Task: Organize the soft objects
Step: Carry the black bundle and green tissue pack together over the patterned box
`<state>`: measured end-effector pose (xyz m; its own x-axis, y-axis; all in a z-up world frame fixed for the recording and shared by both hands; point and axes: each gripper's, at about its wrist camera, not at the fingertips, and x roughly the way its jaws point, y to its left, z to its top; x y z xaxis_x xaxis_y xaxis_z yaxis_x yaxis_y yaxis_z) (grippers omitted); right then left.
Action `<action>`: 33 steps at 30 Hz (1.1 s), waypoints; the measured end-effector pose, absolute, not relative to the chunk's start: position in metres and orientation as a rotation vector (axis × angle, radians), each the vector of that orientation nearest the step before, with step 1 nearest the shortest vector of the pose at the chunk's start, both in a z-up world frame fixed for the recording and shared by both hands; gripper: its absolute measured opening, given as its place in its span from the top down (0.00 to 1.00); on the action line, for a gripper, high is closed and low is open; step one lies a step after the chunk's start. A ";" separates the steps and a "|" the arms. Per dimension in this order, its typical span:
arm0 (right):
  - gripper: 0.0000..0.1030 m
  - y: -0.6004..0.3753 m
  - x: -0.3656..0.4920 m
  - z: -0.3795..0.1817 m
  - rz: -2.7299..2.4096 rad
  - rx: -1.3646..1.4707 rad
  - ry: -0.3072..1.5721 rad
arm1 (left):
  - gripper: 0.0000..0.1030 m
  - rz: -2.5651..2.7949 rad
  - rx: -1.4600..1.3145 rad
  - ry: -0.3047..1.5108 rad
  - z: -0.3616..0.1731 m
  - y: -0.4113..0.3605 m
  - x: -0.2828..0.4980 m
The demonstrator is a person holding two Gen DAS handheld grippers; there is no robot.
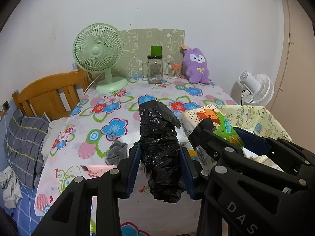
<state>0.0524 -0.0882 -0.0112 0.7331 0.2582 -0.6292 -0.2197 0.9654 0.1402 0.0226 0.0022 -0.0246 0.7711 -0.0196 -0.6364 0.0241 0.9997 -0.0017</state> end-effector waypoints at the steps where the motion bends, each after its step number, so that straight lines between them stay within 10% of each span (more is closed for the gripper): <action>1: 0.54 -0.090 0.052 -0.009 0.264 0.058 0.697 | 0.60 -0.024 0.006 0.688 -0.023 0.000 0.023; 33: 0.54 -0.180 0.079 0.013 0.198 0.083 0.660 | 0.60 -0.115 0.003 0.659 -0.007 -0.085 0.057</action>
